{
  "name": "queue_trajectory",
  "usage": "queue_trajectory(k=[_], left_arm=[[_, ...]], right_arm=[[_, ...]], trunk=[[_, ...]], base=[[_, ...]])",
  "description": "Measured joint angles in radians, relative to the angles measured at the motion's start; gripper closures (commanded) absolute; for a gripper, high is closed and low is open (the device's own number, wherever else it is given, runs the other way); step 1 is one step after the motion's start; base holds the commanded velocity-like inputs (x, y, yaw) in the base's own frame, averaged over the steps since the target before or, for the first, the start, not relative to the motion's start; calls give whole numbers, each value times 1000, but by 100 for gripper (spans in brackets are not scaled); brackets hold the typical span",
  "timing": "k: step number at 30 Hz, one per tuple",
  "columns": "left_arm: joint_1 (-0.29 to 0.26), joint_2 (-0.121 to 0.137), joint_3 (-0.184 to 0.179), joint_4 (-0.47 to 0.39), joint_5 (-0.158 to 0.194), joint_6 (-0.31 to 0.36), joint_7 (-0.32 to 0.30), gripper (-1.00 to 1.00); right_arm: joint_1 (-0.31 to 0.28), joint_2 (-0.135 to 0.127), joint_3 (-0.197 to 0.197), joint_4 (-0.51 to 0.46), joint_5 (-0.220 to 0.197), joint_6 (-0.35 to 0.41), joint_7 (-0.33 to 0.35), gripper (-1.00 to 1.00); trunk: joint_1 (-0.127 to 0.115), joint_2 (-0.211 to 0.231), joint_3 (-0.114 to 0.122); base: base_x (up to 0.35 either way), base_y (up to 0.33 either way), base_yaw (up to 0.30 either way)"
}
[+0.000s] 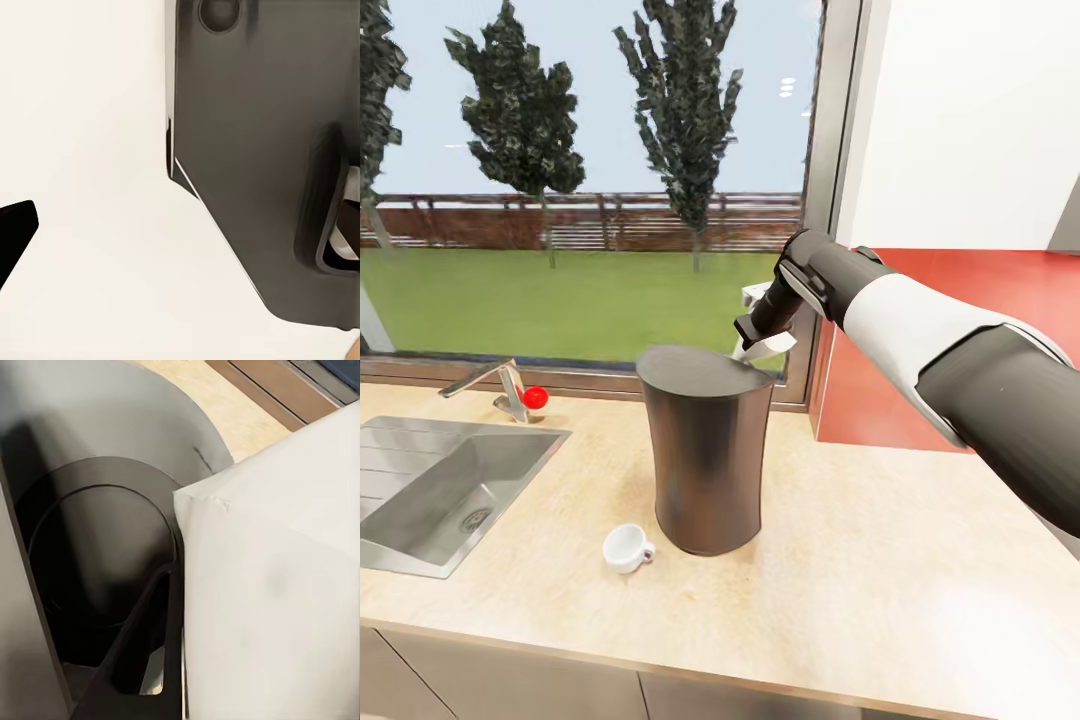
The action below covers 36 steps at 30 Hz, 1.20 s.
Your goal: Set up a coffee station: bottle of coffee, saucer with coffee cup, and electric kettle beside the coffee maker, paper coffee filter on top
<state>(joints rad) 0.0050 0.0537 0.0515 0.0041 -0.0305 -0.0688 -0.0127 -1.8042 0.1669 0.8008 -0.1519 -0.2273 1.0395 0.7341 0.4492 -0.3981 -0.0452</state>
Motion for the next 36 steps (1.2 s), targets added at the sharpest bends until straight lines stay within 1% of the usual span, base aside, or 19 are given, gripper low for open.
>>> queue_trajectory(k=[4,9,36], left_arm=[[0,1,1,-1,0,0,0,-100],[0,1,0,0,0,-1,0,-100],[0,0,1,-1,0,-3,0,-100]], right_arm=[[0,-1,-5,0,-8,3,0,100],[0,0,-5,-1,-9,2,1,100],[0,0,-2,-5,-1,0,0,100]], trunk=[[0,0,0],[0,0,0],[0,0,0]], base=[[104,0,0],[14,0,0],[10,12,0]])
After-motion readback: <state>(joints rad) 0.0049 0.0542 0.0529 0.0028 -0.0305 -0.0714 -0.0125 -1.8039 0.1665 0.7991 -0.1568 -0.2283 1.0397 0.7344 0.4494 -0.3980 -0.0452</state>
